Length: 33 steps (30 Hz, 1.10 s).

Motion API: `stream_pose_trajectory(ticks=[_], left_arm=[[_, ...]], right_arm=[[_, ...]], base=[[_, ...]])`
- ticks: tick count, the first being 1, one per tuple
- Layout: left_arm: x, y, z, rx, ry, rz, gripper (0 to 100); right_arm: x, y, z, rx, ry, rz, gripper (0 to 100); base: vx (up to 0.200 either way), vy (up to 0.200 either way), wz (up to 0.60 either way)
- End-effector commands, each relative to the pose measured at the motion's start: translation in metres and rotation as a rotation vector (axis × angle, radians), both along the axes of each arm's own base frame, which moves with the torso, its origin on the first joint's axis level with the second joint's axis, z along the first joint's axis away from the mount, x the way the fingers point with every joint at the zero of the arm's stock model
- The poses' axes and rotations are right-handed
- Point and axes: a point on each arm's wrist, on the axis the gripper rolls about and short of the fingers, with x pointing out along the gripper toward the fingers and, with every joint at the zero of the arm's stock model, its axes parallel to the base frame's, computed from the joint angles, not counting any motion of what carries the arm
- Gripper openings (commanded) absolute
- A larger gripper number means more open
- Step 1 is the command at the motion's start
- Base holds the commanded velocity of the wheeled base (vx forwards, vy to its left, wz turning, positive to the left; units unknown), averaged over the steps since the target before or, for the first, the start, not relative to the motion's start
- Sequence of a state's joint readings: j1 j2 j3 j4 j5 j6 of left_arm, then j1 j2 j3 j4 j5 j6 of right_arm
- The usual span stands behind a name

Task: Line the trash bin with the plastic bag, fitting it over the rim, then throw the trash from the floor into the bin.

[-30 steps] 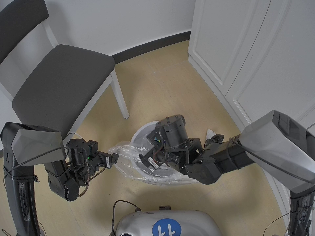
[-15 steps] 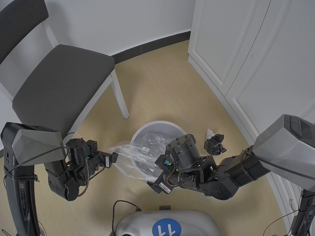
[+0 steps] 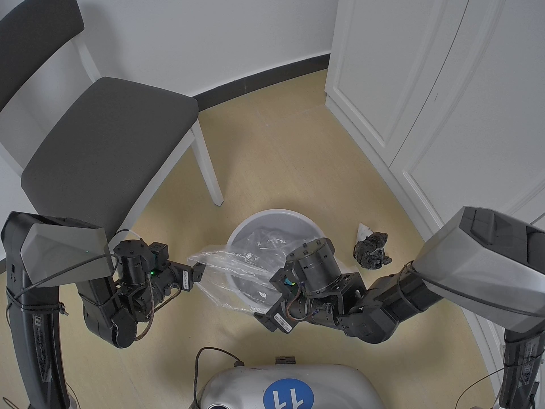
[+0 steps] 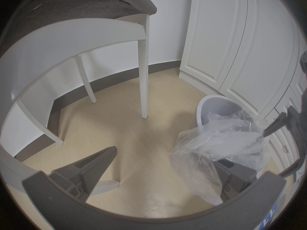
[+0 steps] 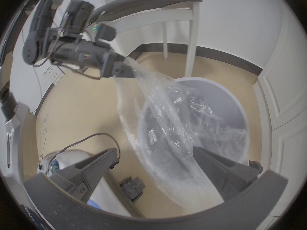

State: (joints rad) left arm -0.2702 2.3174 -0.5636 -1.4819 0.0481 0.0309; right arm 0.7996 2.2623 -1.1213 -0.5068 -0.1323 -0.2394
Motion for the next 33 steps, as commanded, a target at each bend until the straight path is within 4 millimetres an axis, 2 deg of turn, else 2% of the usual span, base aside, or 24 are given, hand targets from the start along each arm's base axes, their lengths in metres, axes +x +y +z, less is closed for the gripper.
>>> stream_pose_trajectory(ticks=[1,5,6,16,28,33], left_arm=[[0.001,0.000,-0.001,0.000,0.000,0.001,100],[0.002,0.001,-0.001,-0.001,-0.002,0.003,100],[0.003,0.001,-0.002,0.000,0.000,0.004,100],[0.002,0.001,-0.003,0.000,0.001,0.004,100],[0.002,0.000,-0.004,-0.001,-0.010,0.001,100],[0.002,0.001,-0.004,-0.003,-0.014,0.002,100]], right_arm=[[0.016,-0.004,-0.014,0.000,0.007,-0.030,100],[0.022,-0.010,-0.007,0.024,-0.001,-0.035,100],[0.025,-0.013,0.000,0.041,-0.008,-0.034,100],[0.030,-0.019,0.019,0.114,-0.018,-0.059,100],[0.033,-0.013,-0.006,0.079,0.021,-0.055,100],[0.038,-0.012,-0.007,0.086,0.017,-0.061,100]], base=[[0.000,0.000,0.00],[0.000,0.000,0.00],[0.000,0.000,0.00],[0.000,0.000,0.00],[0.000,0.000,0.00],[0.000,0.000,0.00]])
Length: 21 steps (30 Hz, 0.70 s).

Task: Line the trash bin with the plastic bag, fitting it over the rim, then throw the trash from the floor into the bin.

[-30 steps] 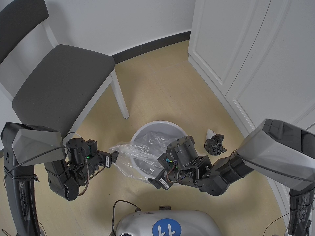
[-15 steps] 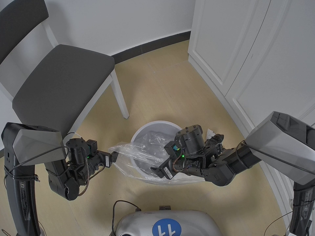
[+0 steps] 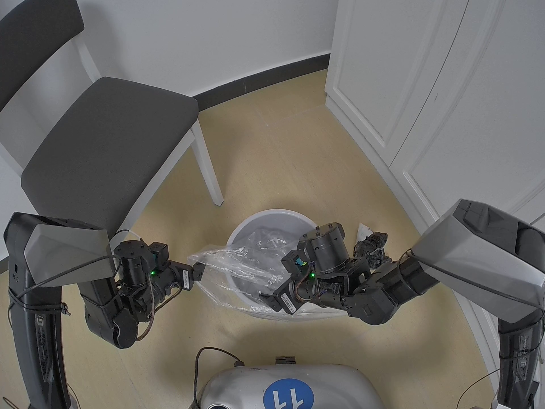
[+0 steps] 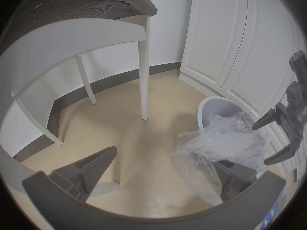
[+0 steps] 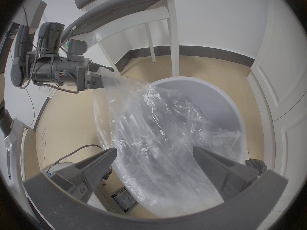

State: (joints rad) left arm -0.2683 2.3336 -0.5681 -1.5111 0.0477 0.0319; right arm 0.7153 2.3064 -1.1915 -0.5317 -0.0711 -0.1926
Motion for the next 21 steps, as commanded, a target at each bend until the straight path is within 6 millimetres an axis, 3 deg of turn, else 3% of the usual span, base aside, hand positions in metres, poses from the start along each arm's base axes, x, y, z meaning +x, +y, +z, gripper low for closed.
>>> stream_pose_trajectory(ticks=[1,10,14,21], left_arm=[[0.001,0.000,-0.002,0.001,0.003,0.000,100],[0.001,0.000,-0.002,0.001,0.003,0.003,100],[0.001,0.000,-0.002,0.001,0.000,0.003,100],[0.006,0.000,0.002,-0.003,-0.026,0.022,100]], right_arm=[[0.003,0.002,-0.006,-0.003,0.005,-0.002,0],[0.009,0.002,0.002,0.048,-0.052,-0.014,0],[0.019,-0.004,0.015,0.092,-0.110,-0.037,0],[0.041,0.006,0.033,0.140,-0.202,-0.096,0]], base=[[0.000,0.000,0.00],[0.000,0.000,0.00],[0.000,0.000,0.00],[0.000,0.000,0.00]])
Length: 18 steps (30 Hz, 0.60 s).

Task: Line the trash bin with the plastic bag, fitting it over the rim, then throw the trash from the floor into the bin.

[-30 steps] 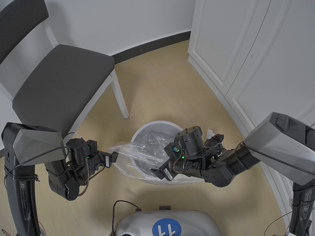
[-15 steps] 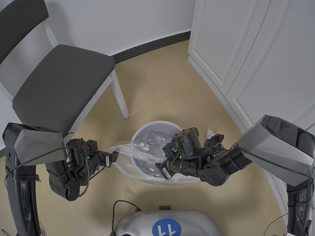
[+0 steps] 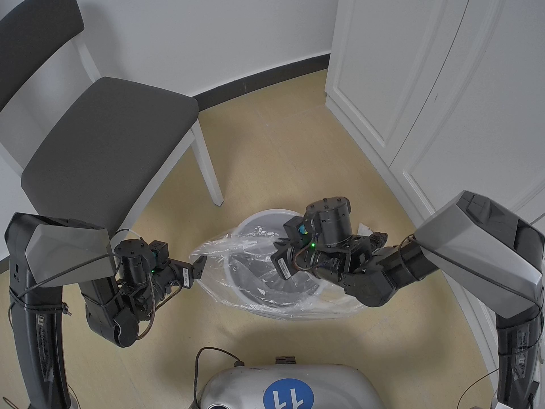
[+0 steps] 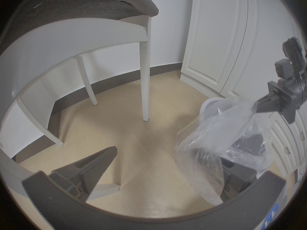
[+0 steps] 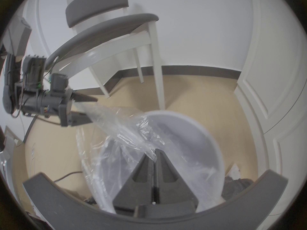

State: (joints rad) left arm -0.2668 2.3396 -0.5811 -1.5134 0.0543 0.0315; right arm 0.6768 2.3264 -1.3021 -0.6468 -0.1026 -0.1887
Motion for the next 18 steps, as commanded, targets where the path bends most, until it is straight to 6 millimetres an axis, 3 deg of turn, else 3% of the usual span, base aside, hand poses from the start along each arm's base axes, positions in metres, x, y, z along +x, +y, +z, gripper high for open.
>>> stream_pose_trajectory(ticks=[1,11,18], left_arm=[[0.007,0.000,0.004,-0.002,-0.034,0.040,100],[0.020,-0.010,0.010,-0.069,-0.092,0.064,100],[0.022,-0.012,0.011,-0.079,-0.098,0.062,100]], right_arm=[[0.015,0.007,0.009,0.027,-0.061,-0.053,0],[0.040,0.004,0.031,0.082,-0.134,-0.093,0],[0.057,0.005,0.024,0.086,-0.153,-0.112,0]], base=[[0.000,0.000,0.00],[0.000,0.000,0.00],[0.000,0.000,0.00]])
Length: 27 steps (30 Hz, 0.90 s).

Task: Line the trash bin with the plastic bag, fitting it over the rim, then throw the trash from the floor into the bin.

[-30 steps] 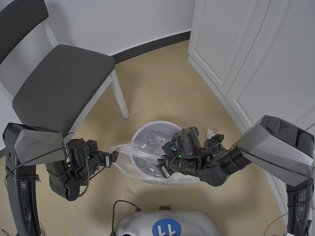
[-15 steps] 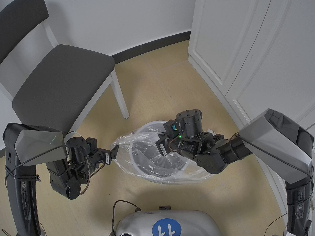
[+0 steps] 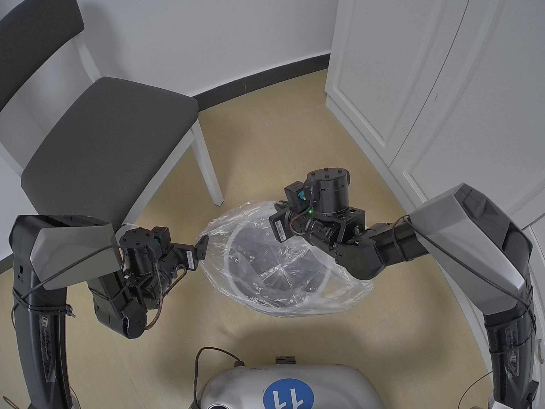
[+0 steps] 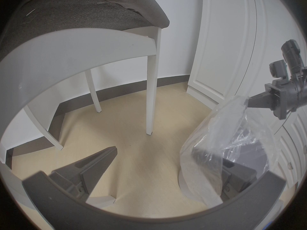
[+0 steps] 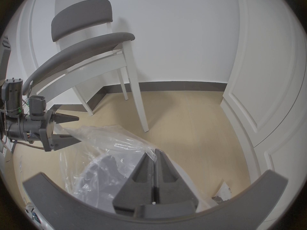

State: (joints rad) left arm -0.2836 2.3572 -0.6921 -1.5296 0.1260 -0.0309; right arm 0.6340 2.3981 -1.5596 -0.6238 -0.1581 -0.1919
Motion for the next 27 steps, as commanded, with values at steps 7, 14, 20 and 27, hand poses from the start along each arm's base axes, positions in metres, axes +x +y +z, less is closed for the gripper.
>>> stream_pose_trajectory(ticks=[7,14,20,27], left_arm=[[0.006,-0.010,-0.003,-0.016,-0.016,0.015,100],[0.012,-0.014,0.000,-0.038,-0.041,0.050,100],[0.016,-0.020,0.010,-0.041,-0.085,0.117,100],[0.016,-0.026,0.016,-0.047,-0.107,0.135,100]], right_arm=[[0.032,0.003,-0.013,0.011,-0.037,-0.033,0],[0.060,0.014,-0.009,0.073,-0.150,-0.083,0],[0.062,0.017,-0.027,0.077,-0.153,-0.085,0],[0.062,0.017,-0.022,0.103,-0.192,-0.088,0]], base=[[0.000,0.000,0.00],[0.000,0.000,0.00],[0.000,0.000,0.00],[0.000,0.000,0.00]])
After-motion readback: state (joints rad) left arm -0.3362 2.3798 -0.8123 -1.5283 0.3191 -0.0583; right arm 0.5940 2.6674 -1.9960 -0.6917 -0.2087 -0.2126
